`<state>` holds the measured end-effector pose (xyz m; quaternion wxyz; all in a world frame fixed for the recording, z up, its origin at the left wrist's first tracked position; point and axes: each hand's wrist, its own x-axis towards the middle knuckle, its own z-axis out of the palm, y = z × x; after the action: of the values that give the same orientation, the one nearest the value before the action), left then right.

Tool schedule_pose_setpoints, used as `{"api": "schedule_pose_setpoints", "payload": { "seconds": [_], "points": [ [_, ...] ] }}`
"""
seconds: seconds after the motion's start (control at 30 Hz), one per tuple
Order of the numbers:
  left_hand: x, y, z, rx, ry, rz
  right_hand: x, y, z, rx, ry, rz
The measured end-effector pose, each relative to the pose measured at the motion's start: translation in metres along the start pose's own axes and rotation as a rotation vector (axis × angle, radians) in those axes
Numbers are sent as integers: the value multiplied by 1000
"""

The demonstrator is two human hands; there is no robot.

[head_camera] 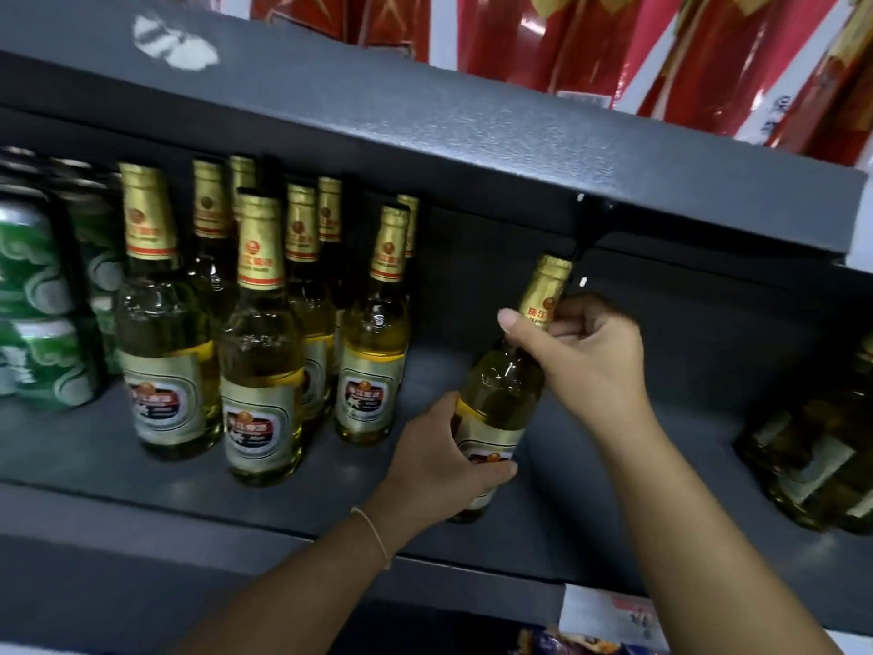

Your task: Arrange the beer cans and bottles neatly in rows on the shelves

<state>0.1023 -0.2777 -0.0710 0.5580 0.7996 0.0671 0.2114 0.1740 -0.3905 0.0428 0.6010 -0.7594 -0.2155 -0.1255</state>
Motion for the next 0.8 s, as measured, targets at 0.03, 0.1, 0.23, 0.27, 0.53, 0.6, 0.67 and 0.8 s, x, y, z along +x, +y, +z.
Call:
{"api": "schedule_pose_setpoints", "payload": {
  "seconds": [0.03,0.1,0.23,0.27,0.53,0.6,0.67,0.8],
  "points": [
    [-2,-3,-8,-6,6,-8,-5,-1,4,40,-66,1],
    [-6,-6,-22,-19,9,-21,-18,0,11,83,-215,-22],
    [-11,-10,-50,-26,4,-5,-41,8,26,109,-500,-19],
    [-13,-12,-56,-21,2,-5,-45,9,30,127,-526,-8],
    [-24,-24,-85,-33,30,12,-64,3,69,166,-446,-16],
    [-25,-26,-90,-49,47,18,-66,1,77,159,-437,-25],
    [-28,-28,-93,-46,63,37,-68,-2,84,153,-430,-27],
    [-35,-33,-98,-9,116,64,-68,-3,94,126,-408,-35]
  ]
}}
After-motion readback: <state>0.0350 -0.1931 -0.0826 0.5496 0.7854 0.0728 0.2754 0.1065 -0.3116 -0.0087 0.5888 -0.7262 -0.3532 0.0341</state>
